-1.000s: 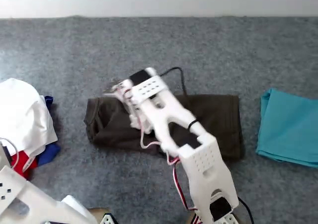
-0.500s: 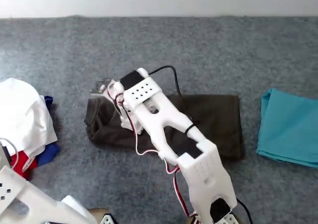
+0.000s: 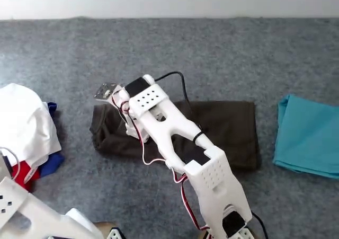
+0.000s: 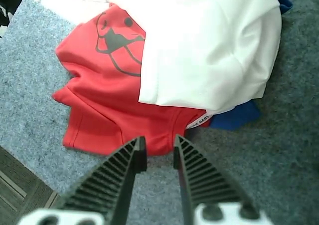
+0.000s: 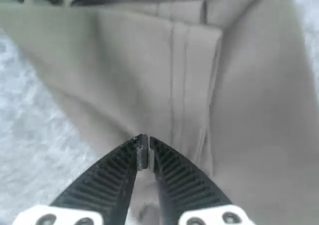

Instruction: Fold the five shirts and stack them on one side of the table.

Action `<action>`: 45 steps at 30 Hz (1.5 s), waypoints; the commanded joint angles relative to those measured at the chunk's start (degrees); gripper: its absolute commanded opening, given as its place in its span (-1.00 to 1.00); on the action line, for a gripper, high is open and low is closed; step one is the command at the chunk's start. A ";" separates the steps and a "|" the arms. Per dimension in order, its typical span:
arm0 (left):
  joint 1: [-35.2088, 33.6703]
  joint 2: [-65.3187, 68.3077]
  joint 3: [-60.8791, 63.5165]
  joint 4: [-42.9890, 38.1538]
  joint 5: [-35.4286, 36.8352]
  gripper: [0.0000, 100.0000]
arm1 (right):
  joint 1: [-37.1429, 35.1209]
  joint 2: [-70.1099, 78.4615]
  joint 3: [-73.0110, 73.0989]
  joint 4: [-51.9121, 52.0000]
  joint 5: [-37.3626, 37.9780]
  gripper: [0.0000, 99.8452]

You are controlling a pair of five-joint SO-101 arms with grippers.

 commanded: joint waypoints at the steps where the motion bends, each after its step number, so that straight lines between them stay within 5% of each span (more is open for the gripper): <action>1: 0.18 -0.18 -0.22 -0.88 -0.26 -0.80 | 2.51 -2.95 -4.84 6.81 -6.51 -0.98; 13: 7.47 -0.18 -0.22 -0.53 -0.26 -0.80 | 17.45 -26.07 15.74 6.73 -7.38 -0.96; 21: 15.56 0.26 4.35 0.18 -0.26 -0.80 | 31.60 -41.54 35.43 -4.70 -9.76 -0.45; 29: 18.81 0.26 8.40 -1.67 3.52 -0.80 | 40.22 -38.29 48.79 -22.29 -10.46 -0.45; 45: 18.81 0.26 9.54 -2.37 3.69 -0.80 | 45.32 -23.96 49.14 -30.29 -14.68 -0.45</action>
